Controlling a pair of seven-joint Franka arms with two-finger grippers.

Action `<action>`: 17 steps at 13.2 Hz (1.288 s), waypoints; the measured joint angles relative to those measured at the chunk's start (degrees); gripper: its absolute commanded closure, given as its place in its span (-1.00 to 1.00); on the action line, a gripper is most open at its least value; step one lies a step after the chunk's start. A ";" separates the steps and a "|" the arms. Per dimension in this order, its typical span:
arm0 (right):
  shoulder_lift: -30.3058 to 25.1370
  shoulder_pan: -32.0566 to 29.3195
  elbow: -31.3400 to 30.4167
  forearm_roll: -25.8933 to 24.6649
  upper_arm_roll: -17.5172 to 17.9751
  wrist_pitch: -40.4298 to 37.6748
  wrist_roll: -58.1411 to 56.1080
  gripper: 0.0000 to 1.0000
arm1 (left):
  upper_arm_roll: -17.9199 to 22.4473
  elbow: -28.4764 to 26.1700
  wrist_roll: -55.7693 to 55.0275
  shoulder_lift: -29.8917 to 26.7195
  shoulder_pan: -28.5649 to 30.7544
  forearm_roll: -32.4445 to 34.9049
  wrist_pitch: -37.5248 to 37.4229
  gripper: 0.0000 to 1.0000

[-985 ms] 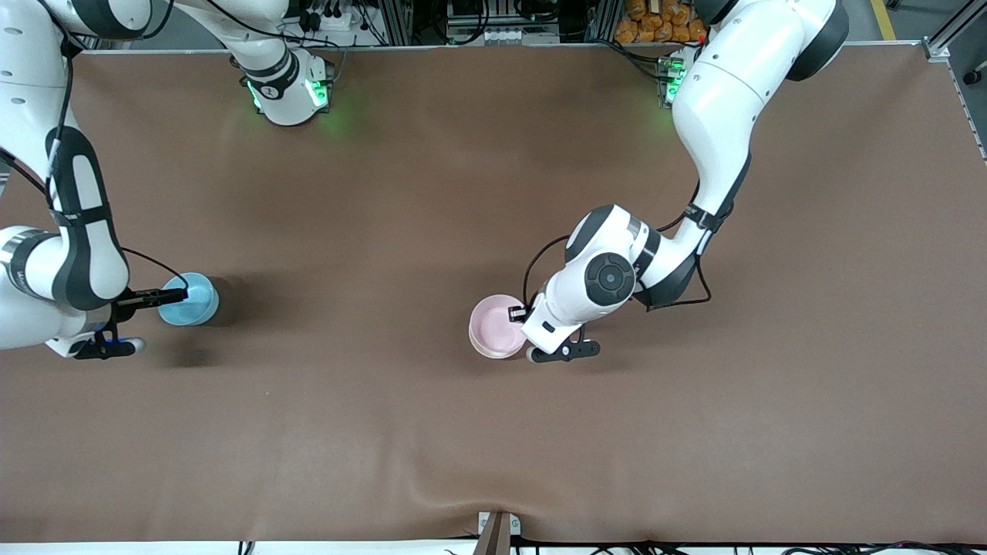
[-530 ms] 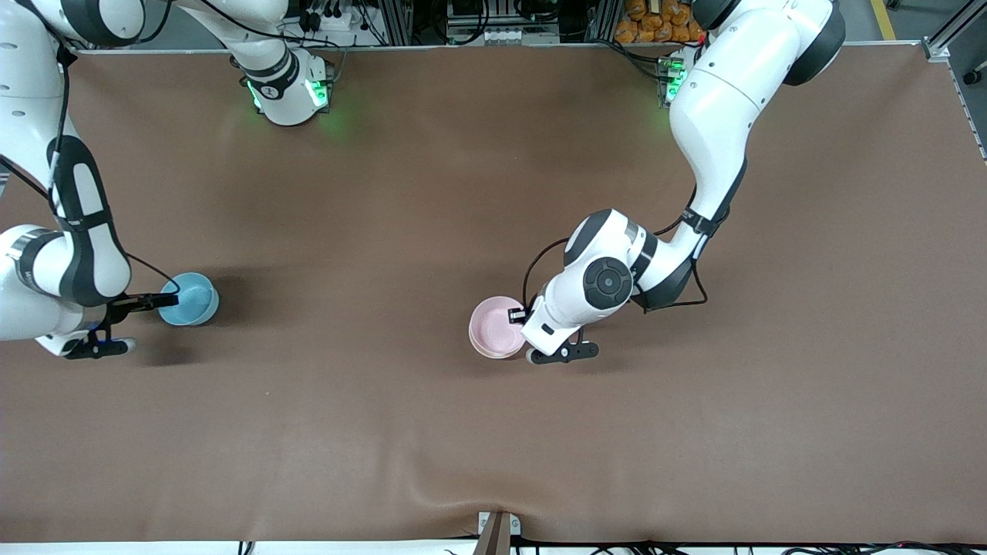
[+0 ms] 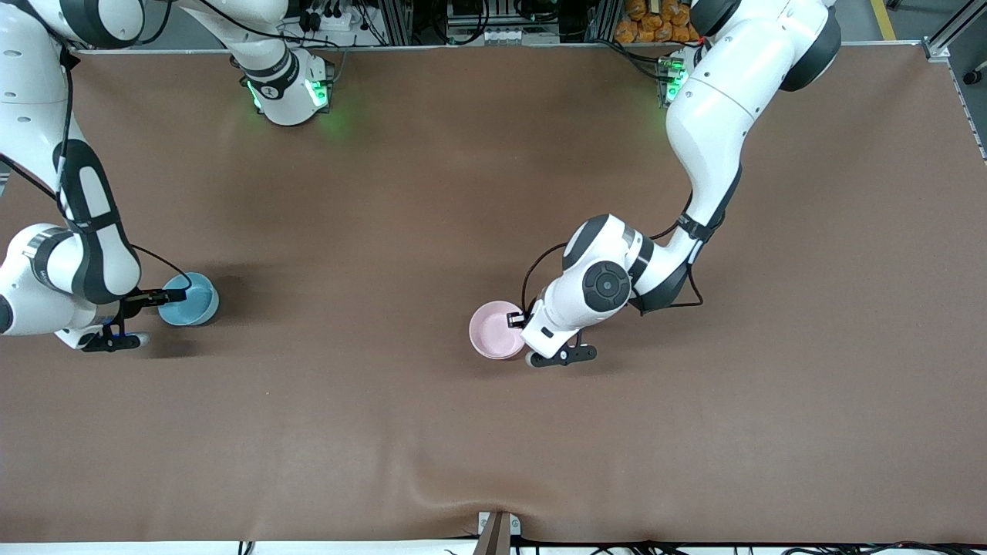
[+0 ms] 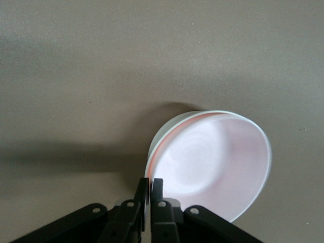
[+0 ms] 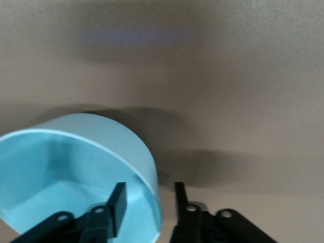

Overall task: Stack pink and blue bowls on white bowl
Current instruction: 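Lift the blue bowl with the right gripper while the left gripper withdraws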

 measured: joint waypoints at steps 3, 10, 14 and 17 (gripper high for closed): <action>-0.08 0.00 0.32 1.73 0.04 0.25 0.00 1.00 | -0.08 0.28 -0.09 0.00 0.00 0.00 0.12 -1.00; -4.50 2.82 4.22 1.89 5.47 -1.07 -0.61 1.00 | 1.15 2.33 -0.09 -5.08 0.63 3.05 -9.61 -1.00; -9.71 10.93 5.01 2.46 8.68 -3.90 7.39 1.00 | 2.21 2.58 3.57 -12.55 7.14 5.06 -17.82 -1.00; -9.86 16.58 5.75 8.77 9.55 -3.82 21.43 1.00 | 2.32 2.55 7.56 -15.98 12.58 5.57 -21.81 -1.00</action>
